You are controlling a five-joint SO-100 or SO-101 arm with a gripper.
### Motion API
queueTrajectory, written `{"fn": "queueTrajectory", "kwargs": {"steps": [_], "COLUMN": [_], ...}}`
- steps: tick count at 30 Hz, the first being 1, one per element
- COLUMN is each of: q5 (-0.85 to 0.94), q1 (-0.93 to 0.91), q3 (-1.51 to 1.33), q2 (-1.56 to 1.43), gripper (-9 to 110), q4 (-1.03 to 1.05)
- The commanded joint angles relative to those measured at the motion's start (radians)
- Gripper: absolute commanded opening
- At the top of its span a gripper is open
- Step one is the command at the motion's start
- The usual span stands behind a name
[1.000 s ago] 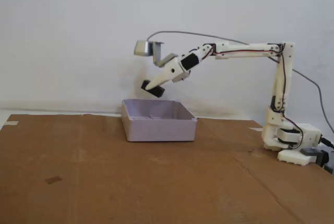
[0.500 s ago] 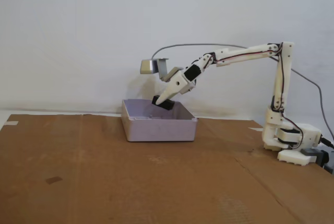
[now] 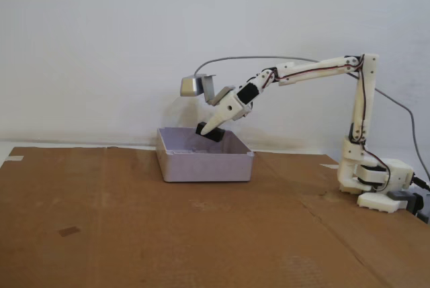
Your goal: Grasp a block and put it in the box.
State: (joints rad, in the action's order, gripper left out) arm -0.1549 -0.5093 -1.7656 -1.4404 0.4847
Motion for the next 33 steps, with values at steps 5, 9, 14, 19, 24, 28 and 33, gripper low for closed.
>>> {"fn": "queueTrajectory", "kwargs": {"steps": [5,9,14,19,24,28,33], "q5": [0.028,0.028,0.026,0.025,0.026,0.028,0.028], "q1": [0.000,-0.005,-0.002,0.005,0.006,0.006,0.008], "q3": [0.034,0.029,0.037,0.028,0.041,0.037,0.029], "q2": [-0.032,-0.005,0.029,0.037,0.074,0.091,0.100], "gripper": [0,0,0,0,0,0,0], "q4": [-0.046,-0.091,-0.091,-0.091,-0.091,-0.110,-0.140]}}
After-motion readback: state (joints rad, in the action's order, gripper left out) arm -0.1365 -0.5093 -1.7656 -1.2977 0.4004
